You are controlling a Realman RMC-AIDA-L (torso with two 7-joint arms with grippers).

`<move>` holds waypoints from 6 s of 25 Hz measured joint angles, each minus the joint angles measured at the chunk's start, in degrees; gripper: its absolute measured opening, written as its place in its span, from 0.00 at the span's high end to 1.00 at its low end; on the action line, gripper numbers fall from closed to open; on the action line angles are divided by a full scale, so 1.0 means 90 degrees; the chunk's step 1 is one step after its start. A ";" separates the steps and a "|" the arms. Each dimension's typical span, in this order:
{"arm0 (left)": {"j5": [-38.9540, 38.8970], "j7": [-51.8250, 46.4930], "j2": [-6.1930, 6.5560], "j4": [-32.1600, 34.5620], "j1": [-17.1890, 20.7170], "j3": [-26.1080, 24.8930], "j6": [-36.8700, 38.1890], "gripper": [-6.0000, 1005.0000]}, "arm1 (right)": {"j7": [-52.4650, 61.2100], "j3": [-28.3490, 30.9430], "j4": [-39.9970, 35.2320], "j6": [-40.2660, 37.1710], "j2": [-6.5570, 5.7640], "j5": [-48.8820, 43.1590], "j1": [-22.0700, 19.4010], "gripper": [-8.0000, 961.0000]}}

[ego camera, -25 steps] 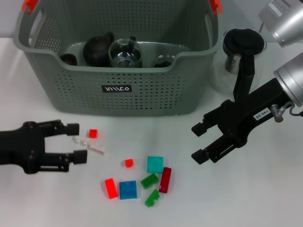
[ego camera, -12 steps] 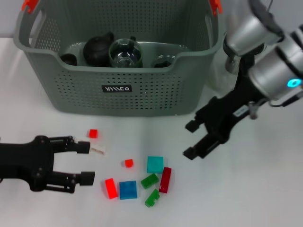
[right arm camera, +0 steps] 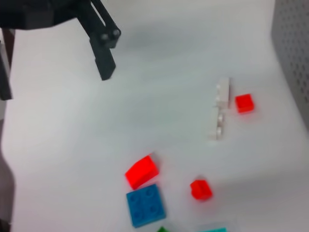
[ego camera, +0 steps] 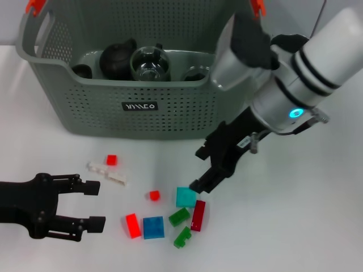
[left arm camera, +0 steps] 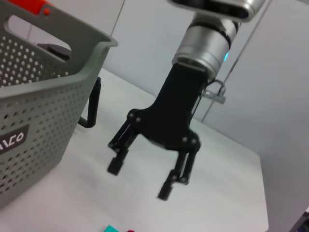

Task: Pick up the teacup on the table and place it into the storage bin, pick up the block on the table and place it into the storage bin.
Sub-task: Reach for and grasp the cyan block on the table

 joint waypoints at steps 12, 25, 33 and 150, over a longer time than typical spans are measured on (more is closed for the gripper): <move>0.0009 0.0035 0.0065 0.0126 -0.0112 -0.0053 -0.0004 0.13 | -0.0063 -0.1259 0.0338 0.1248 0.0024 0.0831 -0.0114 0.11; 0.0018 0.0074 0.0068 0.0230 -0.0122 -0.0042 -0.0101 0.13 | -0.0066 -0.2287 0.0423 0.1876 0.0034 0.1568 -0.0218 0.11; 0.0029 0.0089 0.0057 0.0300 -0.0112 -0.0024 -0.0132 0.13 | -0.0050 -0.2826 0.0436 0.2349 0.0050 0.1812 -0.0296 0.11; 0.0087 0.0088 0.0053 0.0407 -0.0223 0.0005 -0.0264 0.13 | 0.1354 -0.3478 0.0385 0.2506 0.0037 0.1234 -0.0089 0.22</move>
